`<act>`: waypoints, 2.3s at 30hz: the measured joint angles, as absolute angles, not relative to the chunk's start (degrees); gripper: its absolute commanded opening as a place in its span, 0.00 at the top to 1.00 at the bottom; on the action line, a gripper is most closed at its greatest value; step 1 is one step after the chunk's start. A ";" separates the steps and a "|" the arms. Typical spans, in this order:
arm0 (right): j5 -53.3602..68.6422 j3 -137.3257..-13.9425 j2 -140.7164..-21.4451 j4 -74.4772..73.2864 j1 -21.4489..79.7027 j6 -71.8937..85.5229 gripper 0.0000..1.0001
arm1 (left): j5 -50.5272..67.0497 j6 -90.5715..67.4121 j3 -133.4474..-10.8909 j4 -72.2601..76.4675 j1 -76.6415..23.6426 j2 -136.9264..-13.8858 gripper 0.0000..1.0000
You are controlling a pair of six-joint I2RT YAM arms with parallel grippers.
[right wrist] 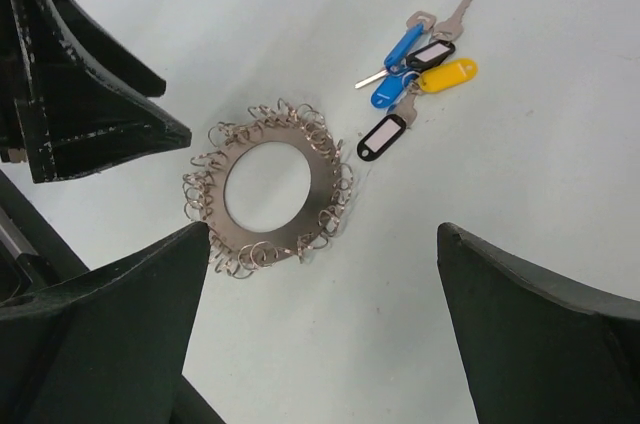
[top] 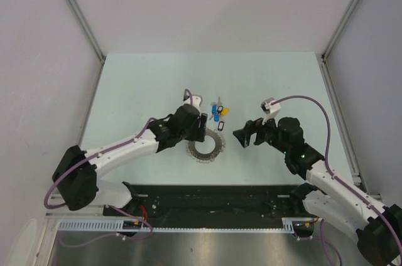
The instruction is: Put the keys on the keyring
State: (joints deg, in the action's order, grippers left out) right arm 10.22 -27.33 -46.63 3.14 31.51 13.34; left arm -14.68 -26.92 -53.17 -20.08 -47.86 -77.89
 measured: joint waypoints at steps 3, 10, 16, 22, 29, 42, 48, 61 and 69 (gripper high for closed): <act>10.44 -27.33 -47.00 2.92 31.55 13.52 0.00 | -14.74 -28.03 -48.25 -21.12 -47.79 -75.31 0.48; 10.52 -27.33 -47.05 1.45 31.55 13.69 0.00 | -10.61 -31.07 -39.24 -21.37 -46.68 -74.43 0.60; 10.52 -27.33 -47.05 0.64 31.55 13.96 0.00 | -6.92 -31.68 -38.57 -18.59 -46.46 -74.50 0.64; 10.52 -27.33 -47.05 0.45 31.55 13.96 0.00 | -4.80 -31.68 -38.57 -16.80 -46.46 -76.66 0.66; 10.50 -27.33 -47.05 0.43 31.55 13.96 0.00 | -3.20 -31.64 -38.59 -16.62 -46.41 -80.23 0.72; 10.57 -27.07 -47.86 0.45 31.64 13.93 0.00 | -1.23 -31.48 -38.70 -15.88 -46.41 -80.93 0.79; 10.66 -27.03 -47.99 0.45 31.66 13.96 0.00 | -1.21 -31.48 -38.70 -15.03 -46.41 -81.71 0.79; 11.53 -27.00 -48.01 0.47 31.77 13.93 0.00 | -1.21 -29.91 -38.92 -14.59 -46.41 -82.67 1.00; 13.15 -27.00 -48.12 1.04 32.45 13.93 0.00 | -1.91 -25.71 -38.92 -14.63 -46.41 -77.06 1.00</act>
State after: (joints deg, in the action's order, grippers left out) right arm 13.15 -27.00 -48.12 1.04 32.45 13.93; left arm -1.91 -25.71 -38.92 -14.63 -46.41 -77.06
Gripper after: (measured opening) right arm 0.995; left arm 0.012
